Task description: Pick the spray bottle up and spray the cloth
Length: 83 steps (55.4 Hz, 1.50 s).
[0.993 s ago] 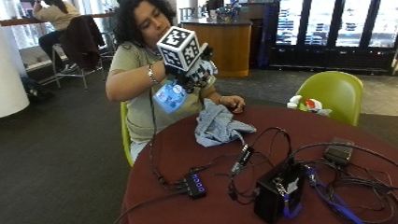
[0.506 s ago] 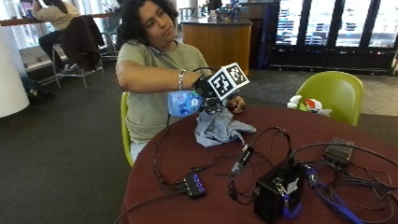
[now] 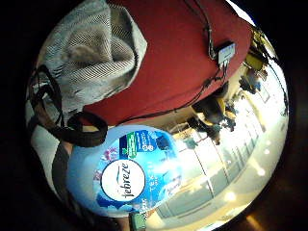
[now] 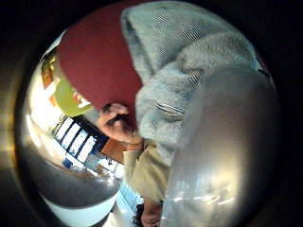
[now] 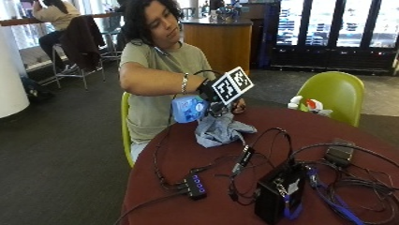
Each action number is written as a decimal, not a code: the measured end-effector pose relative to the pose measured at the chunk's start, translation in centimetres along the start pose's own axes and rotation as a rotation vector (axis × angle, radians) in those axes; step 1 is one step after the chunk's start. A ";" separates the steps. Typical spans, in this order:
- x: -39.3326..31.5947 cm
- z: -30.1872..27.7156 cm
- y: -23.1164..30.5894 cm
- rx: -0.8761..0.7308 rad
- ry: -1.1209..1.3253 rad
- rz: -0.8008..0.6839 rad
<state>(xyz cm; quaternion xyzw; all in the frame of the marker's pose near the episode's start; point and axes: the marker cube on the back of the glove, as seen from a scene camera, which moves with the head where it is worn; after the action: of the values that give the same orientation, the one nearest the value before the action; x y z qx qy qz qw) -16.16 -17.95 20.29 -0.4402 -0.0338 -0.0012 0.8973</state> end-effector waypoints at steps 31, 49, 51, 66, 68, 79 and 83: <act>-6.9 -10.3 2.3 0.564 -0.624 -0.550; -12.3 -9.2 -5.3 0.822 -1.028 -0.815; -12.8 -9.0 -6.2 0.822 -1.040 -0.826; -16.8 -5.5 -10.4 0.681 -0.973 -0.931; -17.4 -4.9 -10.6 0.658 -0.957 -0.957; -18.6 -6.5 -11.4 0.768 -1.044 -0.941; -18.4 -7.0 -11.4 0.788 -1.068 -0.943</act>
<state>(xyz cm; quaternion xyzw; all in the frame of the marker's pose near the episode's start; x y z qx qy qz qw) -34.46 -30.92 23.89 0.0272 -0.6370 -0.1566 0.7543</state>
